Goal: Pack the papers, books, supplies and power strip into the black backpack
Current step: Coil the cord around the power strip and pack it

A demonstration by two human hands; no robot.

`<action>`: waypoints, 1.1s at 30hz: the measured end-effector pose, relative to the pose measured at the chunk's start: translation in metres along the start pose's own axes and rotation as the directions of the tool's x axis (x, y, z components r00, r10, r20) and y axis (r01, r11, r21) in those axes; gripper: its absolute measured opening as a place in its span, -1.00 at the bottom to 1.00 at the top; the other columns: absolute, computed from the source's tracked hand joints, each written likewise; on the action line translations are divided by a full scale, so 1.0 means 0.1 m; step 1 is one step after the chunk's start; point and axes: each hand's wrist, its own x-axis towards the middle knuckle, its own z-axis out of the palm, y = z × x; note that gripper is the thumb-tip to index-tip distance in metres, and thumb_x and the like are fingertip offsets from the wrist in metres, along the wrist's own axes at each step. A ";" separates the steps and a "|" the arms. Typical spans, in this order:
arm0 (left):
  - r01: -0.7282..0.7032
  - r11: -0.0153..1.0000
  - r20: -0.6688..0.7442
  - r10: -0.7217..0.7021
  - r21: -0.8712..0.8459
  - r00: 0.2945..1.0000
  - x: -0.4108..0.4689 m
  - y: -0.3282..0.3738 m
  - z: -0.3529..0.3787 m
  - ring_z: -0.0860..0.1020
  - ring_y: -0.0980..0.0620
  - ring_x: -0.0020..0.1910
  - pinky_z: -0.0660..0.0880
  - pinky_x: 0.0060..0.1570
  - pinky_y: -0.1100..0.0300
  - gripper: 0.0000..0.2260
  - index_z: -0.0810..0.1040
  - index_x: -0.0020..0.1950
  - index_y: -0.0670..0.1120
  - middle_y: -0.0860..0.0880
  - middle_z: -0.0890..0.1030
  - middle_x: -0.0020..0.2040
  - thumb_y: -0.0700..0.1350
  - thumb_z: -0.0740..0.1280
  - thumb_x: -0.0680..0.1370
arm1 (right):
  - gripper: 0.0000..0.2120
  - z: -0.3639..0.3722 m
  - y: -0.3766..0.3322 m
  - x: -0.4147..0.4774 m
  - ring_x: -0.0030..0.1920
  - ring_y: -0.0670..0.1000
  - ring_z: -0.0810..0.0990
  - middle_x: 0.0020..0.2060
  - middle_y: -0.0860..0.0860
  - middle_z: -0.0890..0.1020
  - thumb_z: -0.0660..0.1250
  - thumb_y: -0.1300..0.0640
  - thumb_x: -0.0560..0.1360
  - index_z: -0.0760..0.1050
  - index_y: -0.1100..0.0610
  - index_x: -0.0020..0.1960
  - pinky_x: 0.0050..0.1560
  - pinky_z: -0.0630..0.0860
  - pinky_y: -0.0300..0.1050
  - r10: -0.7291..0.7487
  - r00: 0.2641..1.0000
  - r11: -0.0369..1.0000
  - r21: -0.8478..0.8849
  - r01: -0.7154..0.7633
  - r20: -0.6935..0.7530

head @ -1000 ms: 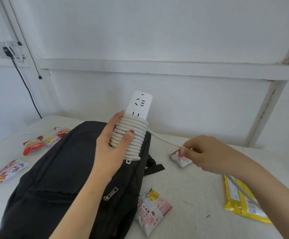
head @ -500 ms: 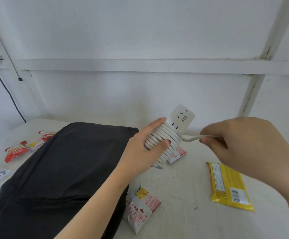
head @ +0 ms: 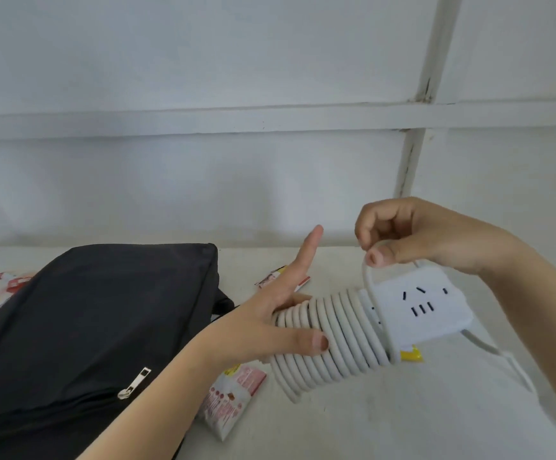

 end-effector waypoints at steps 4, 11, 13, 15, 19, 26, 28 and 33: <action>-0.112 0.954 0.023 0.123 -0.279 0.992 0.03 -0.10 0.12 0.13 -0.21 0.48 0.00 0.43 -0.24 -0.14 0.00 0.48 0.31 -0.09 0.28 0.48 0.13 0.49 0.36 | -0.68 0.02 0.42 -0.11 -0.36 -0.17 0.57 -0.34 -0.12 0.62 0.55 0.04 0.26 0.57 0.15 -0.08 -0.30 0.51 -0.30 0.071 0.994 0.966 0.255 -0.047 -0.087; -0.121 0.851 -0.023 0.127 -0.511 0.992 0.27 -0.13 0.38 0.49 -0.04 0.23 0.47 0.16 0.08 -0.38 0.31 0.44 0.16 -0.01 0.38 0.42 0.08 0.45 0.42 | -0.86 0.36 0.50 -0.42 -0.43 0.02 0.39 -0.49 0.27 0.44 0.36 0.15 0.20 0.59 0.22 -0.32 -0.45 0.31 -0.24 0.139 0.946 0.937 0.348 -0.030 -0.292; -0.098 0.817 -0.022 0.104 -0.567 0.994 0.30 -0.13 0.49 0.54 0.01 0.10 0.53 0.05 0.12 -0.41 0.38 0.39 0.17 0.02 0.43 0.38 0.09 0.47 0.38 | -0.92 0.38 0.48 -0.52 -0.52 -0.08 0.31 -0.53 0.05 0.40 0.33 0.19 0.24 0.52 0.07 -0.42 -0.52 0.25 -0.25 0.099 0.946 0.926 0.377 0.027 -0.310; -0.070 0.802 0.011 0.095 -0.594 0.995 0.34 -0.16 0.58 0.56 0.01 0.08 0.54 0.05 0.12 -0.41 0.38 0.38 0.19 0.00 0.43 0.38 0.09 0.47 0.38 | -0.89 0.36 0.50 -0.62 -0.53 -0.06 0.28 -0.53 0.07 0.36 0.30 0.25 0.24 0.49 0.09 -0.42 -0.53 0.21 -0.25 0.129 0.940 0.926 0.377 -0.001 -0.315; 0.013 0.809 0.144 0.089 -0.588 0.986 0.46 -0.21 0.66 0.57 0.01 0.03 0.52 0.01 0.11 -0.34 0.29 0.44 0.17 -0.09 0.38 0.41 0.09 0.47 0.39 | -0.67 0.34 0.44 -0.80 -0.59 -0.15 0.22 -0.62 -0.10 0.31 0.17 0.34 0.21 0.35 -0.03 -0.60 -0.55 0.14 -0.30 0.268 0.896 0.934 0.321 -0.153 -0.354; 0.060 0.690 0.148 0.068 -0.721 0.987 0.65 -0.19 0.84 0.61 -0.05 -0.17 0.56 -0.26 0.09 -0.36 0.45 0.35 0.02 -0.14 0.57 0.05 0.04 0.54 0.31 | -0.58 0.36 0.54 -0.99 -0.60 -0.09 0.32 -0.60 -0.05 0.39 0.14 0.41 0.45 0.46 0.02 -0.46 -0.56 0.26 -0.24 0.385 0.788 0.923 0.214 -0.320 -0.481; 0.043 0.678 0.105 0.051 -0.733 0.993 0.70 -0.17 0.85 0.61 -0.06 -0.17 0.56 -0.27 0.07 -0.37 0.49 0.31 0.04 -0.13 0.58 0.04 0.05 0.56 0.27 | -0.55 0.36 0.54 -1.07 -0.61 -0.05 0.35 -0.56 -0.07 0.48 0.18 0.36 0.50 0.56 -0.08 -0.38 -0.55 0.28 -0.22 0.392 0.779 0.919 0.172 -0.355 -0.489; -0.028 0.661 0.020 0.065 -0.750 0.998 0.80 -0.12 0.78 0.63 -0.02 -0.12 0.57 -0.27 0.08 -0.42 0.56 0.23 0.06 -0.05 0.63 0.05 0.07 0.57 0.22 | -0.82 0.34 0.61 -1.27 -0.50 -0.05 0.25 -0.52 0.01 0.37 0.32 -0.04 0.47 0.68 -0.05 -0.06 -0.46 0.25 -0.26 0.378 0.737 0.903 0.047 -0.428 -0.561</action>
